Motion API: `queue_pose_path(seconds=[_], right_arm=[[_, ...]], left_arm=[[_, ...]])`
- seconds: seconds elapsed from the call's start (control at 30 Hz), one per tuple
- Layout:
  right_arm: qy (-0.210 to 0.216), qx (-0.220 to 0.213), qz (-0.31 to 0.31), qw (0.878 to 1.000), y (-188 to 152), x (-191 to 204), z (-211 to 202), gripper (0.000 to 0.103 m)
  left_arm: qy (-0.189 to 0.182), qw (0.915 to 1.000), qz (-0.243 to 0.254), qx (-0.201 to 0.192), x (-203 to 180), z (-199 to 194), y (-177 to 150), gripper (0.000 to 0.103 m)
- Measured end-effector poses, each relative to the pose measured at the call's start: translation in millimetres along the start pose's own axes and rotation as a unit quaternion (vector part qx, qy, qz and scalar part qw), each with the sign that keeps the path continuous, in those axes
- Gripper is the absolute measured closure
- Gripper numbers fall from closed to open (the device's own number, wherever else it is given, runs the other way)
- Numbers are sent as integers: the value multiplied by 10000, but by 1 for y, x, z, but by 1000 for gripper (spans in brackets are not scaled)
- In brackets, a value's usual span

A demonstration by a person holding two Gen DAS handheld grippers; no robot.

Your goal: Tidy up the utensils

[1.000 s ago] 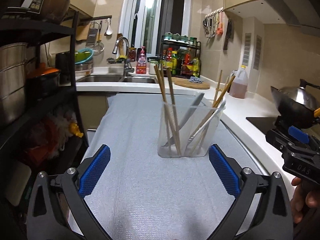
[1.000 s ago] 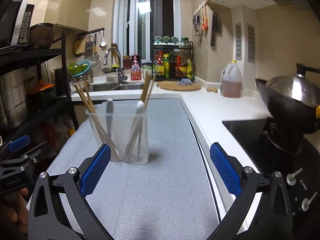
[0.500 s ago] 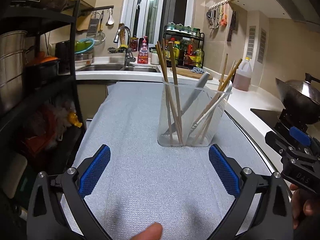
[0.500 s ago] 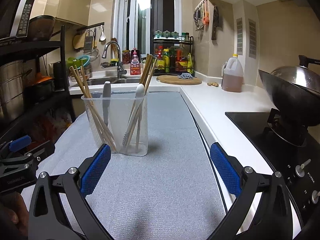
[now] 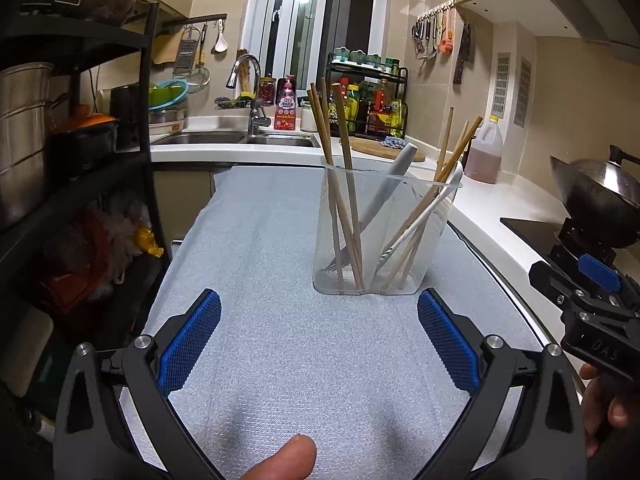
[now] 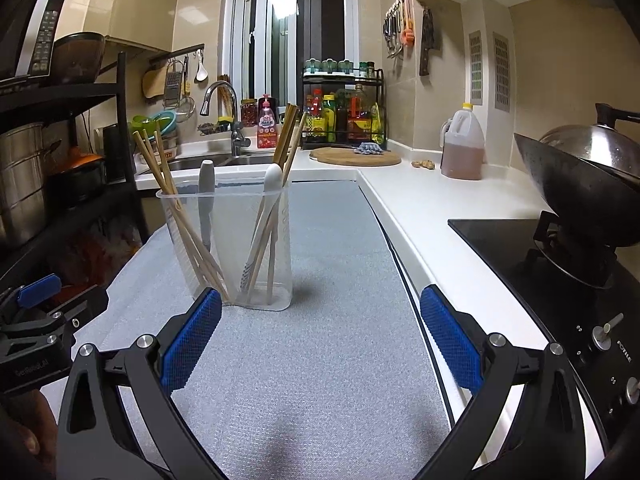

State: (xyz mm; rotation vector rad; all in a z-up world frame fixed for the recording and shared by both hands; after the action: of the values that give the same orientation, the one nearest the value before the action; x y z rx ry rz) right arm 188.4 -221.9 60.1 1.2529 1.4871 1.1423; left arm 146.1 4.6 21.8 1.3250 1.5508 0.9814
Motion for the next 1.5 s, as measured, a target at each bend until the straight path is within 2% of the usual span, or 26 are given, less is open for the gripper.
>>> queue_pose_path(seconds=[1.5], right_arm=[[-10,-1,-64,10000,-1,-1,0,5]], left_arm=[[34,10000,25,-60,4,-4,3,8]])
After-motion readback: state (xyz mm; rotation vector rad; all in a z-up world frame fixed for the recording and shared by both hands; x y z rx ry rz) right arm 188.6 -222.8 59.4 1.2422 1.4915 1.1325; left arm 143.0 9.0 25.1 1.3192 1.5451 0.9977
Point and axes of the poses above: each gripper's, at about its wrist camera, not at the fingertips, and z roughly the way its jaws point, x to its left, y to its top, the point moved 3 cm from there along z, roughly the way its jaws point, and after that the axes turned 7 degrees about -x, right-handed, at the moved point
